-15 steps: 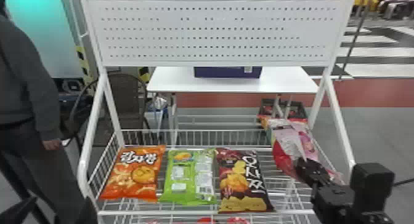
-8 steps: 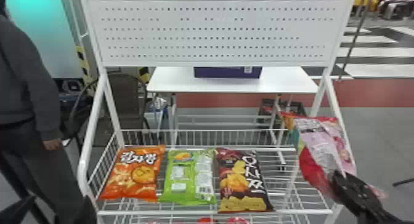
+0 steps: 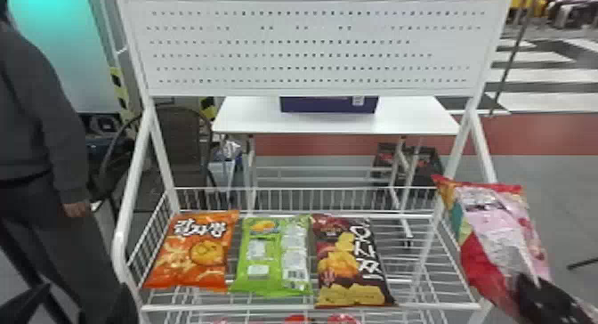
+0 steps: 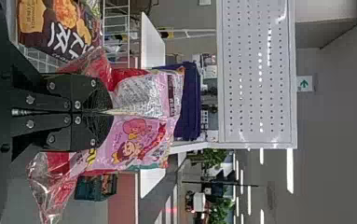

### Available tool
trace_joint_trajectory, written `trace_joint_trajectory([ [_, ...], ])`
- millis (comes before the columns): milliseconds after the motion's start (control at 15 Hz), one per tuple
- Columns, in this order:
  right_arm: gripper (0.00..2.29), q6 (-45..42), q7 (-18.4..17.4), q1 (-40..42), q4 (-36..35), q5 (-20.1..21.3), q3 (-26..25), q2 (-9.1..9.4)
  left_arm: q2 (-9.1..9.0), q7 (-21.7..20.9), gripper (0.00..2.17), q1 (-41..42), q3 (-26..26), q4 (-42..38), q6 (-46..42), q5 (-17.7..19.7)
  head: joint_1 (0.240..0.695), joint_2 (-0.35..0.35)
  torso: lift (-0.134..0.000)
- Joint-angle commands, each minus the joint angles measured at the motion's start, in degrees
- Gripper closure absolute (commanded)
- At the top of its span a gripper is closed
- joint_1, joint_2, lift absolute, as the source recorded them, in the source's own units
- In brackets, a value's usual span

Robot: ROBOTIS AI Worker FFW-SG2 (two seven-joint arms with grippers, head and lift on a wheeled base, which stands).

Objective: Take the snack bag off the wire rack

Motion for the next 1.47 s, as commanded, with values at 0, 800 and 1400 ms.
trace_joint_trajectory([
  [0,2.24,-0.1,-0.1,0.8,-0.9,0.4,0.1,-0.01,-0.01,0.0,0.16,0.0,0.0,0.0,0.0,0.0,0.499,0.000,0.000],
  [800,2.24,-1.5,-1.0,1.7,-1.6,1.4,0.9,-0.45,0.17,0.0,0.16,0.0,0.3,0.2,0.0,0.3,0.499,0.000,0.000],
  [1400,2.24,-1.5,-1.0,2.2,-1.7,1.4,0.9,-0.45,0.35,0.0,0.16,-0.2,0.7,0.4,0.0,0.5,0.499,0.000,0.000],
])
